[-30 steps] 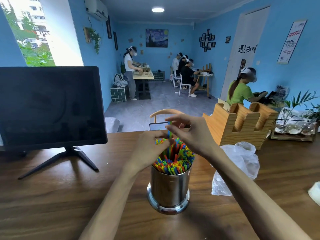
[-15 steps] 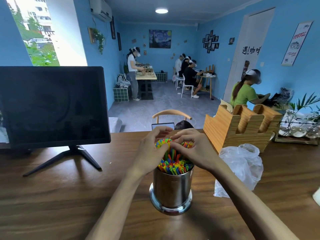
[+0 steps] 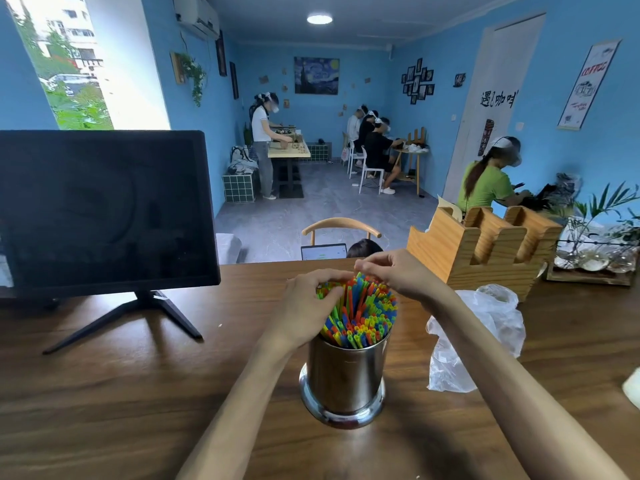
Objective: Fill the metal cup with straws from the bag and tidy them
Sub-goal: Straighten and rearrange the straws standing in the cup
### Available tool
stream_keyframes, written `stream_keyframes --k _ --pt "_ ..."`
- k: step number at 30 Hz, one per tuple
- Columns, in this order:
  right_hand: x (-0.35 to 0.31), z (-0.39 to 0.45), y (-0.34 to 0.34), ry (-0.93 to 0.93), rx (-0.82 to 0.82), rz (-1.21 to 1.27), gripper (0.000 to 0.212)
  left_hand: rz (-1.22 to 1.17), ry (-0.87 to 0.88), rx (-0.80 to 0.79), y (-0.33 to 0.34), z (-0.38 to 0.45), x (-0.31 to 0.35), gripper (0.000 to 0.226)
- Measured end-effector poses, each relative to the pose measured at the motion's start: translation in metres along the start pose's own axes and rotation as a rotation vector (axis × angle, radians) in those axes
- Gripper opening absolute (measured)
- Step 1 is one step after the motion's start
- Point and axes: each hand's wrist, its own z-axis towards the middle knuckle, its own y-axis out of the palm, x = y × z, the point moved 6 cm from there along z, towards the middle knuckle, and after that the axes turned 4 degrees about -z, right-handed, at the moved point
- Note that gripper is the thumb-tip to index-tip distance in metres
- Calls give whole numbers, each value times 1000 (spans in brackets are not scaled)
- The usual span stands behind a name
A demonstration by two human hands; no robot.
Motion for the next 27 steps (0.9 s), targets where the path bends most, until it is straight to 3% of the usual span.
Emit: stream_keyframes --k 6,13,16,19,24,27 --pt "-4 1 6 -29 -8 -9 23 16 7 -21 0 -2 -2 27" --pt "-25 2 -12 -74 179 -56 26 -16 -6 -60 1 -1 1 31" --pt "-51 -9 -31 -191 317 35 24 -110 5 -76 0 3 7 24" --pt "-87 -32 -43 -372 383 140 22 -207 32 17 -7 8 21 12" --pt "-128 -71 -36 -581 251 237 18 -427 -48 62 -15 16 40 47" --pt "-130 -87 -21 -593 113 233 19 -593 -187 -1 -13 21 38 47"
